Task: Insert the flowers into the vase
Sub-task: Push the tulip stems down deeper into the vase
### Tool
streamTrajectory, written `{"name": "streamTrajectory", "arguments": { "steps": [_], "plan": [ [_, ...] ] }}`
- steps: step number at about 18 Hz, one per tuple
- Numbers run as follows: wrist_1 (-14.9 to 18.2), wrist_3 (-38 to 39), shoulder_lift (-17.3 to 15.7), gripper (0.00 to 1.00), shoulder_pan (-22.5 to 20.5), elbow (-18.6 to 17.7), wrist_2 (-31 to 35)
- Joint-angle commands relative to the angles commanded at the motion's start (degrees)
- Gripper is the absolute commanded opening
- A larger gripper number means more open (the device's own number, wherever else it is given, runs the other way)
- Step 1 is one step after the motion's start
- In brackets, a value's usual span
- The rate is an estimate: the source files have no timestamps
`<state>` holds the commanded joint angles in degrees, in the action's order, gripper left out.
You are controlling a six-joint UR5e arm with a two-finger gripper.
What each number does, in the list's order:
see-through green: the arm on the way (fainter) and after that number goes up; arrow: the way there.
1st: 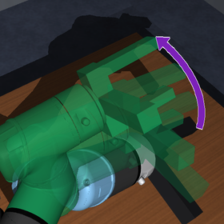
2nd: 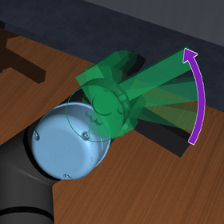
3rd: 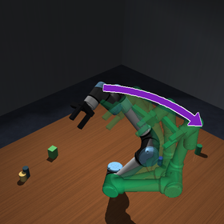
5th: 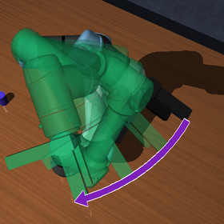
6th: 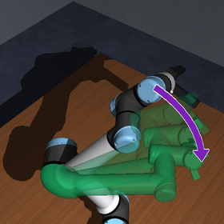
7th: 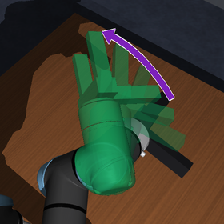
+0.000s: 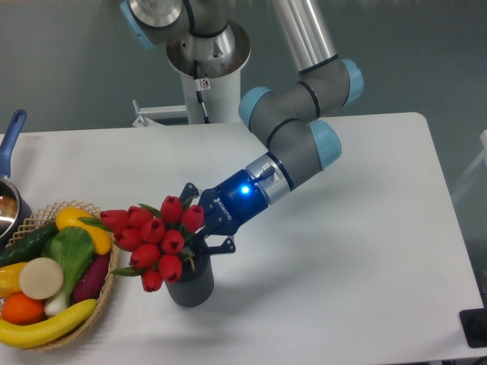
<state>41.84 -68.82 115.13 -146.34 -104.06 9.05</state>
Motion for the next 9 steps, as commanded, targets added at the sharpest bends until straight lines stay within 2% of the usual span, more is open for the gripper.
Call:
{"name": "streamTrajectory", "arguments": {
  "steps": [4,9],
  "plan": [
    [0.0,-1.3,0.6,0.3,0.0,-0.7,0.1],
    [0.0,-4.2,1.3,0.38,0.0,-2.0,0.3]
  ]
}}
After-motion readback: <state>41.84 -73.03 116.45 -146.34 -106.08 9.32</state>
